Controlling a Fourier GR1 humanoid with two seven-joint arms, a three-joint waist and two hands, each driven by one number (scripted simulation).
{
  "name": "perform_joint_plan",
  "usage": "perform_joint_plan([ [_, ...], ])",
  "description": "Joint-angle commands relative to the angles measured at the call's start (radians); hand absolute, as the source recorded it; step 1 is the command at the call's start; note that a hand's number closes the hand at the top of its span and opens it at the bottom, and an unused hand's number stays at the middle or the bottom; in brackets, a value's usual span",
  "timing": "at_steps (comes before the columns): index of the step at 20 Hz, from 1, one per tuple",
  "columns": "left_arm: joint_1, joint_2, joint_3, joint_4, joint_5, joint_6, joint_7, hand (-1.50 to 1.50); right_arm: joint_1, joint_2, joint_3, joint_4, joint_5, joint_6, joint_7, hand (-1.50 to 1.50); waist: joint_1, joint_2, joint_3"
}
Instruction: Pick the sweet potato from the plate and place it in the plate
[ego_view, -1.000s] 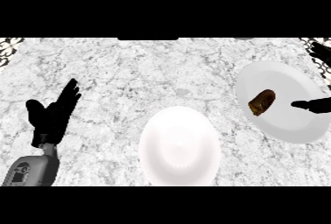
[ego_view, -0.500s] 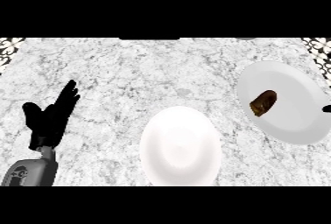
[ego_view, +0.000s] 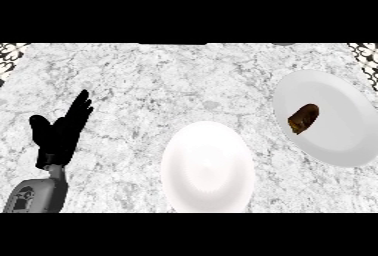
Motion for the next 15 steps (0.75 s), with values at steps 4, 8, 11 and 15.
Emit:
perform_joint_plan([
  [4, -0.089, 0.019, 0.034, 0.047, 0.02, -0.016, 0.046, 0.0, -0.032, -0.103, 0.013, 0.164, 0.012, 0.103, -0.168, -1.5, 0.006, 0.006, 0.001],
  [8, -0.049, -0.014, -0.004, 0.011, -0.004, -0.003, 0.032, 0.0, -0.039, -0.111, 0.036, 0.207, 0.03, 0.065, -0.219, -1.5, 0.016, 0.008, 0.002],
  [11, -0.015, -0.017, -0.009, -0.007, -0.013, -0.001, 0.028, 0.0, -0.005, -0.136, 0.066, 0.219, 0.063, 0.031, -0.272, -1.5, 0.013, 0.005, 0.002],
  [15, -0.076, -0.019, 0.004, 0.066, -0.024, 0.006, -0.01, 0.0, -0.022, -0.164, 0.087, 0.253, 0.07, 0.049, -0.28, -1.5, 0.011, 0.01, 0.002],
])
